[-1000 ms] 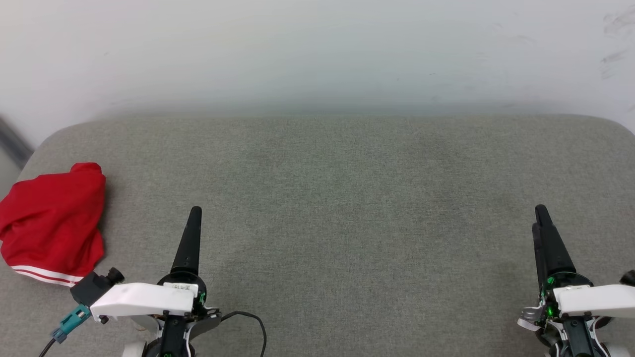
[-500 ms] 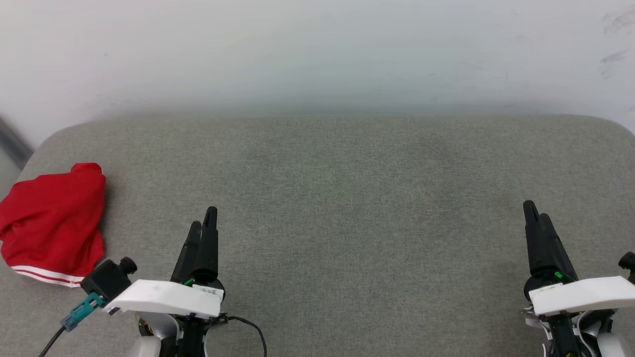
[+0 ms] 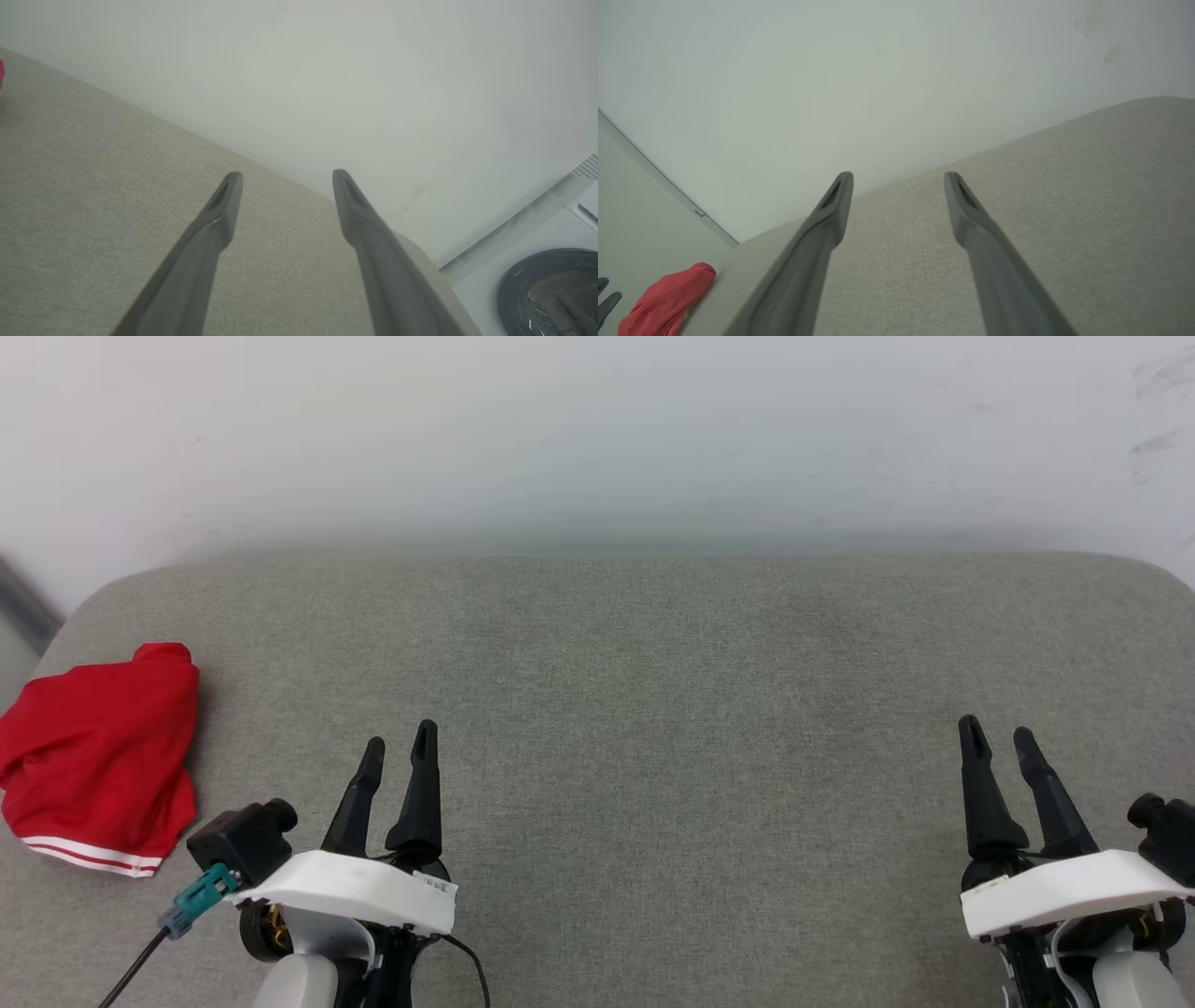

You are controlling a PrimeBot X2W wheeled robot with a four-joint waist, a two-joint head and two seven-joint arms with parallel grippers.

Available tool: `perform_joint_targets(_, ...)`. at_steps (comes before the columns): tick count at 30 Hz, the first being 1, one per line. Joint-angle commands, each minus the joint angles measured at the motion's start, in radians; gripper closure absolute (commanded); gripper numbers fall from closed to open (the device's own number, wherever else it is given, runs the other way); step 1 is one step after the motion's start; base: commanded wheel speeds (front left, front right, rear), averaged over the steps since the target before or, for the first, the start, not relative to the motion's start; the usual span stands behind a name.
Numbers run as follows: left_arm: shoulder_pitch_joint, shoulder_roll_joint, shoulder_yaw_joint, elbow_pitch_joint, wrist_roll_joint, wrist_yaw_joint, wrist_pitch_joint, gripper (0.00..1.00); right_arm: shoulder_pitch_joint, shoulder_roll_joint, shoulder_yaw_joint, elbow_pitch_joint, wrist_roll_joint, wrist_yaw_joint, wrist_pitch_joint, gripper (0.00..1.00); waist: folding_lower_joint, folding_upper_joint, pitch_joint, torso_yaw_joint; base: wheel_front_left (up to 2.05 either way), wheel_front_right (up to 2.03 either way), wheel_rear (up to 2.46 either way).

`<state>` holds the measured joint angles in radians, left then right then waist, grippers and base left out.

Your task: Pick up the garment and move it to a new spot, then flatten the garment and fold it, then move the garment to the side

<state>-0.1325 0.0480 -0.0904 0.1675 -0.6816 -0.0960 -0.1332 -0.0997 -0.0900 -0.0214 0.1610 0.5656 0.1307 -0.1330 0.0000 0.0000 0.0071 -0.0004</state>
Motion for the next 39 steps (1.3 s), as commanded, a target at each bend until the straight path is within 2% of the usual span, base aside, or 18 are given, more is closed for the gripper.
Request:
perform_joint_targets(1,-0.024,0.002,-0.003,-0.011,0.036,0.008,-0.010,0.00,-0.028,0.001,0.002,-0.008,-0.038,0.000,-0.010,0.00,0.0000,0.0000,0.000,0.000,0.00,0.00,0.00)
perform_joint_targets(25,-0.026,0.003,-0.017,0.020,0.341,0.063,-0.067,0.00,-0.023,0.023,-0.024,-0.014,-0.351,0.000,-0.032,0.00,0.0000,0.0000,-0.007,0.001,0.00,0.00,0.00)
perform_joint_targets(39,-0.028,0.003,-0.013,0.052,0.470,0.089,-0.095,0.00,-0.003,0.037,-0.045,-0.038,-0.449,0.000,0.019,0.00,0.0000,0.0000,-0.010,-0.001,0.00,0.00,0.00)
